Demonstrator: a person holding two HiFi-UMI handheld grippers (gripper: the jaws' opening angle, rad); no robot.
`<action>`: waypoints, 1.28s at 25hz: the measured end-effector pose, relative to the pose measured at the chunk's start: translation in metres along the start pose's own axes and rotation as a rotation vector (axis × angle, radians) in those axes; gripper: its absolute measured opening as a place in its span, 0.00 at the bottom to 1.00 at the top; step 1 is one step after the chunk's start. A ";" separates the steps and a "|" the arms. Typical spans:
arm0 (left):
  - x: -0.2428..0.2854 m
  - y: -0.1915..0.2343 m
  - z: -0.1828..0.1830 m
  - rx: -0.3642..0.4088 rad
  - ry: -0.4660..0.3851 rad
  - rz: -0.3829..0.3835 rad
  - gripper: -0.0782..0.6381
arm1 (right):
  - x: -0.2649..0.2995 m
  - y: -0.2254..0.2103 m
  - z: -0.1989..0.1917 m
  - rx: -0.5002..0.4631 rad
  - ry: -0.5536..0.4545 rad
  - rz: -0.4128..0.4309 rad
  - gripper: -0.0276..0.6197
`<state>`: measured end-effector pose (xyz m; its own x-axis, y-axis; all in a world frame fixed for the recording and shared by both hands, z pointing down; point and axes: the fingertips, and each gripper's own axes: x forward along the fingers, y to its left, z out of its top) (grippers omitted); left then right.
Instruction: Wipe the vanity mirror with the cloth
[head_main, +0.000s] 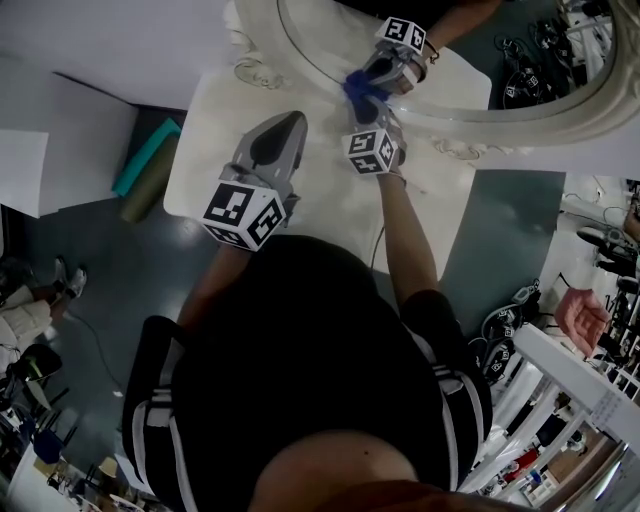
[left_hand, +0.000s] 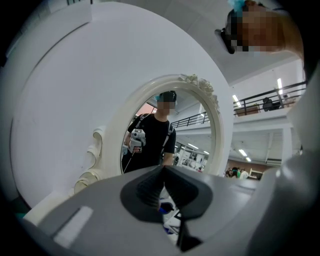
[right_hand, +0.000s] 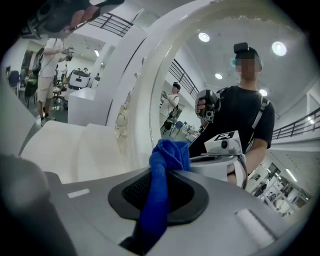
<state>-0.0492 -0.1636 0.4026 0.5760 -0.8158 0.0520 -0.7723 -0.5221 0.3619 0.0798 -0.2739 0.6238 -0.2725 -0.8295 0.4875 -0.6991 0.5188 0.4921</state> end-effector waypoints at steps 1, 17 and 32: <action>0.000 0.000 0.000 0.001 -0.001 -0.001 0.12 | 0.002 0.002 0.004 0.024 -0.006 0.020 0.14; -0.014 0.008 0.009 -0.005 -0.033 0.029 0.12 | 0.014 0.020 0.055 0.305 -0.121 0.251 0.14; -0.024 -0.013 0.013 0.011 -0.058 0.022 0.12 | -0.081 -0.030 0.099 0.498 -0.511 0.109 0.14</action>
<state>-0.0568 -0.1409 0.3842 0.5421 -0.8403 0.0055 -0.7880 -0.5061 0.3506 0.0573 -0.2429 0.4981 -0.5477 -0.8347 0.0569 -0.8356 0.5492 0.0134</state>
